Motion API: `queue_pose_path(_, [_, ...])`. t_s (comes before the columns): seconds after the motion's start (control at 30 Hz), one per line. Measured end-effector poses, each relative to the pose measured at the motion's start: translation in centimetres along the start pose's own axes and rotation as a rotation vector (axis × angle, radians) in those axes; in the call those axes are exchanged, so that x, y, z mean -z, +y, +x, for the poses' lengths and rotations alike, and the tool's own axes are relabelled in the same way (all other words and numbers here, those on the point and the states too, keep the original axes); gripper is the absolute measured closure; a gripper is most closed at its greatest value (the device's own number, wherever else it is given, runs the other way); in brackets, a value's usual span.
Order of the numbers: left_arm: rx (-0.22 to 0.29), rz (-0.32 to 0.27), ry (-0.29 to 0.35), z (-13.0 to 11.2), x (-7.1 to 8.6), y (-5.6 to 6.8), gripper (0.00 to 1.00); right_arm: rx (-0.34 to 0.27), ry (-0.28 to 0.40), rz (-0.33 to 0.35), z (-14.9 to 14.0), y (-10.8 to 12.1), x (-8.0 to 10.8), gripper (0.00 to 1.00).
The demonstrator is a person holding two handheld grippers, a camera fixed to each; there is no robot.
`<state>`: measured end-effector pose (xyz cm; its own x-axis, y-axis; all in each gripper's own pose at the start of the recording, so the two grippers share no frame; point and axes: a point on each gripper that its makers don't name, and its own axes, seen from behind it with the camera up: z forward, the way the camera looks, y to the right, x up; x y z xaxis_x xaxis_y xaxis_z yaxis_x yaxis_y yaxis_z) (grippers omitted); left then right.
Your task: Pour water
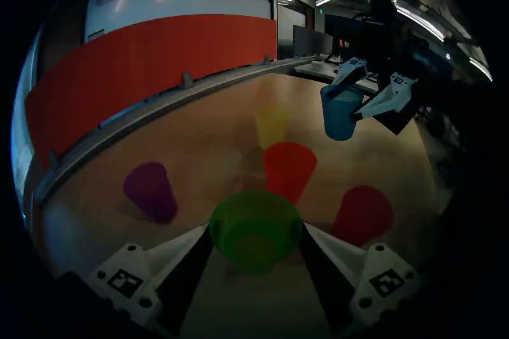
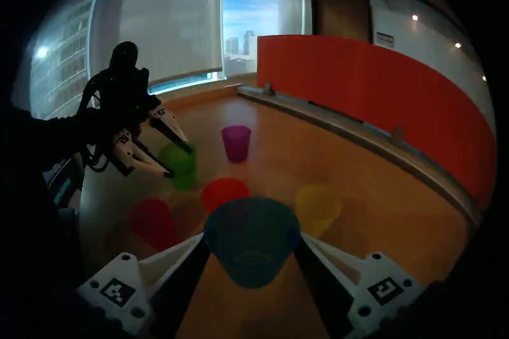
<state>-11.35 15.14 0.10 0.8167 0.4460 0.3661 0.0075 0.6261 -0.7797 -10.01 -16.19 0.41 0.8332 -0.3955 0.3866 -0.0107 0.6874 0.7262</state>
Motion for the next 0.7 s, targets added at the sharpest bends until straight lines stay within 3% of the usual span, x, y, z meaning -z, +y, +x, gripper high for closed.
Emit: queue_pose_path(0.7, [0.025,-0.026,-0.012,-2.3,-0.8,0.4,0.12,-0.003,-0.015,-0.002,-0.4,0.0,-0.7,0.09])
